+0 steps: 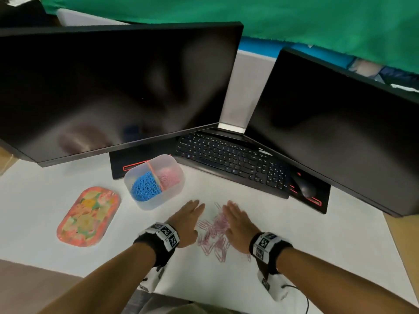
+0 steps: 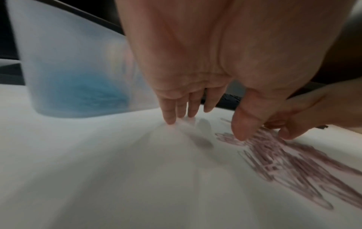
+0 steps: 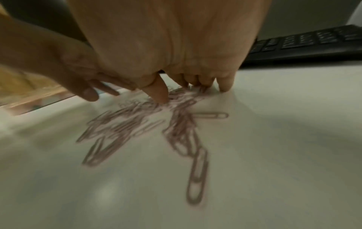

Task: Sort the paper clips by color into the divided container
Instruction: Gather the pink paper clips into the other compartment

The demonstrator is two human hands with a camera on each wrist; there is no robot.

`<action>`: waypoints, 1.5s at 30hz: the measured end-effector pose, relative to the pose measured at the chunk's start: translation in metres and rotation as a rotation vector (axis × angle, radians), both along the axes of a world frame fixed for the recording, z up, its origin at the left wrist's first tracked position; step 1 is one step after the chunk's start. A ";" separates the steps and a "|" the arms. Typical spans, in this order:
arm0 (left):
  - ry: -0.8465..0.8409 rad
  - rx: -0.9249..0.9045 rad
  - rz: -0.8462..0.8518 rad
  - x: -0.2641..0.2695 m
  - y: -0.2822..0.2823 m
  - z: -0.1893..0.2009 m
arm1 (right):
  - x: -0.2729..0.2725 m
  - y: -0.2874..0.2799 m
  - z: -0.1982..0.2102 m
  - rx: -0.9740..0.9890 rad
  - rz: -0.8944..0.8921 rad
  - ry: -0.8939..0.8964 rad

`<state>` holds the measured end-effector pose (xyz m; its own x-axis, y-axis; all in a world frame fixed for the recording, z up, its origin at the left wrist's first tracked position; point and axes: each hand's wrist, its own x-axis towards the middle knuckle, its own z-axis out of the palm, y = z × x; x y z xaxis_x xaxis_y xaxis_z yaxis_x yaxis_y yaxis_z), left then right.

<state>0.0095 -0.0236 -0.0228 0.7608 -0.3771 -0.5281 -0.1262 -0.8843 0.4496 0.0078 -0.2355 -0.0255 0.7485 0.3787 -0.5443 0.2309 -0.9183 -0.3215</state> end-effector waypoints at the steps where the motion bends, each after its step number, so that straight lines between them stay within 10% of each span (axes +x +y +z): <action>1: -0.015 0.013 -0.044 -0.001 -0.003 -0.001 | -0.007 0.001 -0.001 0.024 0.042 0.003; 13: -0.059 -0.015 -0.410 -0.009 -0.021 -0.003 | -0.044 -0.058 0.010 0.116 -0.321 0.014; 27: -0.102 -0.005 -0.449 0.004 -0.041 -0.002 | -0.059 -0.015 0.008 0.328 -0.203 0.172; 35: -0.199 0.028 -0.118 -0.005 -0.001 0.003 | -0.079 -0.084 0.005 0.079 -0.397 0.018; 45: -0.066 -0.041 -0.030 -0.021 -0.030 -0.010 | -0.049 -0.010 0.007 0.308 -0.464 0.010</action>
<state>-0.0118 -0.0533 -0.0326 0.7818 -0.4204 -0.4606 -0.1828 -0.8606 0.4753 -0.0413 -0.2454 -0.0180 0.8702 0.1535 -0.4682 -0.1795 -0.7862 -0.5913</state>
